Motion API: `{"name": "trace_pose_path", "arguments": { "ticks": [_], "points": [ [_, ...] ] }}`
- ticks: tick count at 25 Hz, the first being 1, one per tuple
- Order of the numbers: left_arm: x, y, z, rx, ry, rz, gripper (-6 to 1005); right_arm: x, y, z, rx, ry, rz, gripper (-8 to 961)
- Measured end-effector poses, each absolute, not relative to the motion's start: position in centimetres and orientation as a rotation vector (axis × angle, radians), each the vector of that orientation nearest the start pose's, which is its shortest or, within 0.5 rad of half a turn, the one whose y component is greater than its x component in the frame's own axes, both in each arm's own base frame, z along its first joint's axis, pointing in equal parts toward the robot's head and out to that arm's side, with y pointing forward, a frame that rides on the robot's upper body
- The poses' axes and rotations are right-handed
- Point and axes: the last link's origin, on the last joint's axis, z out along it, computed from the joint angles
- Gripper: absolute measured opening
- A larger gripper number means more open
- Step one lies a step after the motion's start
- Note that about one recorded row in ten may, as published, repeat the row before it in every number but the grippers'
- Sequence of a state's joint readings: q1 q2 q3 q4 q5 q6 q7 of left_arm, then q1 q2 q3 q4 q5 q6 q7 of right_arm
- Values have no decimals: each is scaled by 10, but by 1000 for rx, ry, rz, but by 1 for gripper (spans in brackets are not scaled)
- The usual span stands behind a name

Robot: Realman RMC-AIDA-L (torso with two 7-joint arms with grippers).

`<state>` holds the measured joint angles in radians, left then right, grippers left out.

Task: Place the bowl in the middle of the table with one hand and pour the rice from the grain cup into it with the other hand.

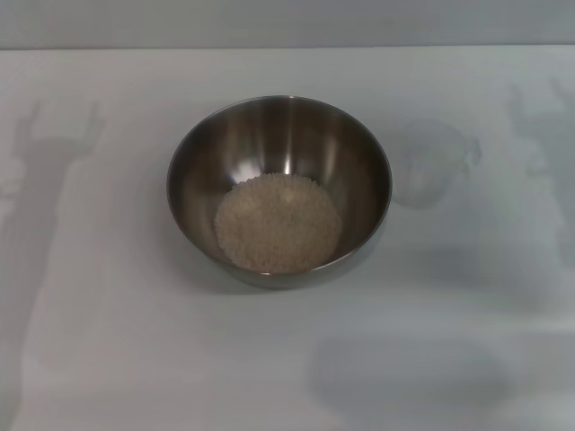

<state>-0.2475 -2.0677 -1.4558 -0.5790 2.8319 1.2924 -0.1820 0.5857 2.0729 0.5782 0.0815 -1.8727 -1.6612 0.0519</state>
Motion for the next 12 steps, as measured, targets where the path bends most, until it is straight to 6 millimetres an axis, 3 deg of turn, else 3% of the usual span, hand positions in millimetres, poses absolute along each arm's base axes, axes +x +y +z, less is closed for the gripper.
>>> {"name": "trace_pose_path", "arguments": {
  "ticks": [12],
  "points": [
    [-284, 326, 68, -1297, -255, -1029, 842, 254, 359, 47, -1348, 63, 976, 571]
  ]
}}
